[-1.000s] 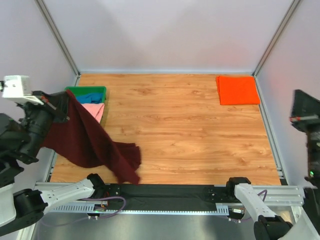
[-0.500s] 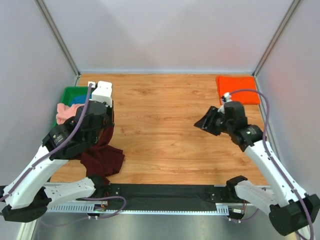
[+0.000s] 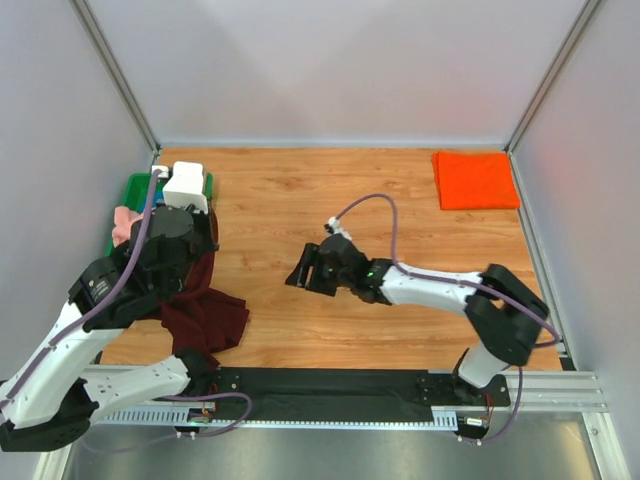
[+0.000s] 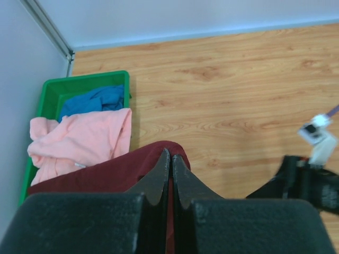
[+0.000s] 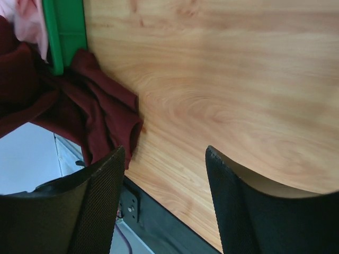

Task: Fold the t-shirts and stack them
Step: Flatten the tshirt out

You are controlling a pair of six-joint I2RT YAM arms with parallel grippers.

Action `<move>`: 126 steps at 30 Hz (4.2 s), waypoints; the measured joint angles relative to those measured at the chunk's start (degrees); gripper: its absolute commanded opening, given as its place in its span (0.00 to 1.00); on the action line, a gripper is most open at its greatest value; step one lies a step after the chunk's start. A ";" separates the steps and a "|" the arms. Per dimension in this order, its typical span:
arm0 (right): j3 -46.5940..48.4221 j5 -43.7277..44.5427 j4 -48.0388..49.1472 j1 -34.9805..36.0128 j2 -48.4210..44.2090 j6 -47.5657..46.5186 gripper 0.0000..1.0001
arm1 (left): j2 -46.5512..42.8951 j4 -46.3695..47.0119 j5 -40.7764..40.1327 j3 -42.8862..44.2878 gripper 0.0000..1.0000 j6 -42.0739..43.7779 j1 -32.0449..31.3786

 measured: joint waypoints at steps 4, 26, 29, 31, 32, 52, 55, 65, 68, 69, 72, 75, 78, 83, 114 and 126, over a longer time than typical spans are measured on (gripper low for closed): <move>8.33 -1.22 2.38 4.44 11.65 5.20 0.63 | -2.23 1.70 0.42 -1.46 0.00 0.00 0.00; 19.15 -3.82 7.56 12.79 30.40 15.32 0.00 | -4.33 3.96 2.23 -3.72 0.00 0.02 0.00; 11.06 -2.23 6.47 9.44 24.65 14.29 0.00 | -4.20 3.67 3.23 -3.72 0.00 -0.13 0.00; 4.52 -0.46 3.56 5.70 17.53 12.59 0.00 | -3.89 3.17 5.42 -3.45 0.00 -0.90 0.02; 0.72 0.39 0.59 2.54 12.15 11.17 0.00 | -3.69 3.19 6.78 -3.43 0.00 -1.31 0.02; -1.97 1.38 -29.83 -42.29 -6.43 -17.44 0.00 | 13.44 6.80 16.11 -14.05 0.00 -8.24 1.22; 4.39 1.95 -31.19 -44.11 -3.74 -20.06 0.00 | 13.49 6.03 14.16 -15.06 0.00 -9.03 2.10; 17.94 3.04 -33.81 -46.49 5.27 -25.22 0.00 | 14.93 1.86 9.18 -15.21 0.00 -9.57 5.86; 19.91 4.00 -35.52 -47.32 5.77 -25.31 0.01 | 16.00 -0.20 8.13 -15.21 0.00 -9.51 6.01; 20.61 4.35 -36.06 -47.80 5.77 -25.35 0.02 | 16.06 -0.76 7.78 -15.19 0.00 -9.31 6.08; 22.67 4.55 -36.35 -48.74 6.47 -25.88 0.02 | 16.06 -2.78 6.67 -14.34 0.00 -8.85 6.36; 23.93 4.48 -36.13 -49.00 7.52 -26.62 0.03 | 16.04 -4.17 5.92 -12.90 0.00 -8.37 6.45; 23.93 4.46 -36.39 -49.00 7.61 -27.32 0.18 | 16.00 -4.42 6.05 -12.46 0.00 -7.69 6.45; 24.63 5.60 -40.35 -49.05 6.78 -26.97 0.54 | 15.82 -3.82 10.21 -12.48 0.00 -5.99 6.45; -9.01 -8.24 -30.53 -57.29 -13.75 -24.22 0.00 | 15.76 -1.09 18.05 -12.57 0.00 -4.15 7.17; -1.29 -7.67 -44.52 -54.99 -30.62 -23.69 0.00 | 17.70 -4.31 12.00 -5.90 0.00 -3.52 8.63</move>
